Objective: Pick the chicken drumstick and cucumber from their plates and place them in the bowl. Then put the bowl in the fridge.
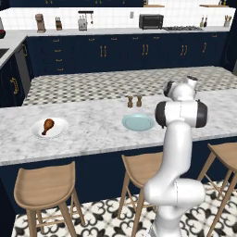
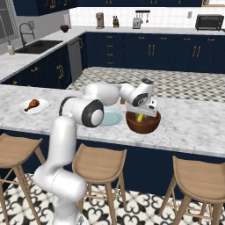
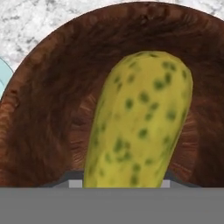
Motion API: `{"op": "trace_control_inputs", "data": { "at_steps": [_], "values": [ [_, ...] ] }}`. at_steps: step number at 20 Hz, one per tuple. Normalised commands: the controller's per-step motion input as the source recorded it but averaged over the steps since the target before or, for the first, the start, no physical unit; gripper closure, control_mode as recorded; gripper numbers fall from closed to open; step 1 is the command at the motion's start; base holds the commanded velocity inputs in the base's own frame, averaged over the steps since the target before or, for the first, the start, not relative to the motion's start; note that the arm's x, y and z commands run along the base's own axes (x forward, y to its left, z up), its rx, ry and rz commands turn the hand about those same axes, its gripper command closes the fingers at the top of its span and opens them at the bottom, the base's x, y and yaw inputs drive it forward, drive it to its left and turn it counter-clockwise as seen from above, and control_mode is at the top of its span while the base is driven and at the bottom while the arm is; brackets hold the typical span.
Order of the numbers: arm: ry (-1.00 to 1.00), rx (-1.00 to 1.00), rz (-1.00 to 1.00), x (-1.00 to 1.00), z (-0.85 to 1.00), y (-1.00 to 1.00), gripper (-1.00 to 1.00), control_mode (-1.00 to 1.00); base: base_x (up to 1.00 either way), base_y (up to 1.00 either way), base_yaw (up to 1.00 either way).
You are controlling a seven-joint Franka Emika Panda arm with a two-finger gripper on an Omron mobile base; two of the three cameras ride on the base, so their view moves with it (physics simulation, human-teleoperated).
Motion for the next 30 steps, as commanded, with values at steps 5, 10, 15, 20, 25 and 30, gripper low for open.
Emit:
{"op": "trace_control_inputs", "data": {
  "at_steps": [5, 10, 15, 20, 25, 30],
  "values": [
    [0.01, -0.02, 0.02, 0.21, -0.26, 0.0, 1.0, -1.0, 0.0, 0.0, 0.0],
    [0.01, -0.05, 0.02, 0.12, -0.25, 0.0, -1.0, -1.0, 0.0, 0.0, 0.0],
    [0.0, -0.02, 0.03, 0.21, -0.06, 0.0, -1.0, -1.0, 0.0, 0.0, 0.0],
    [0.02, 0.0, 0.06, 0.02, 0.21, 0.0, -1.0, -1.0, 0.0, 0.0, 0.0],
    [0.0, 0.0, 0.04, -0.14, 0.7, 0.0, -1.0, -1.0, 0.0, 0.0, 0.0],
    [0.0, 0.0, 0.01, -0.94, 0.44, 0.27, -1.0, -1.0, 0.0, 0.0, 0.0]
  ]
}}
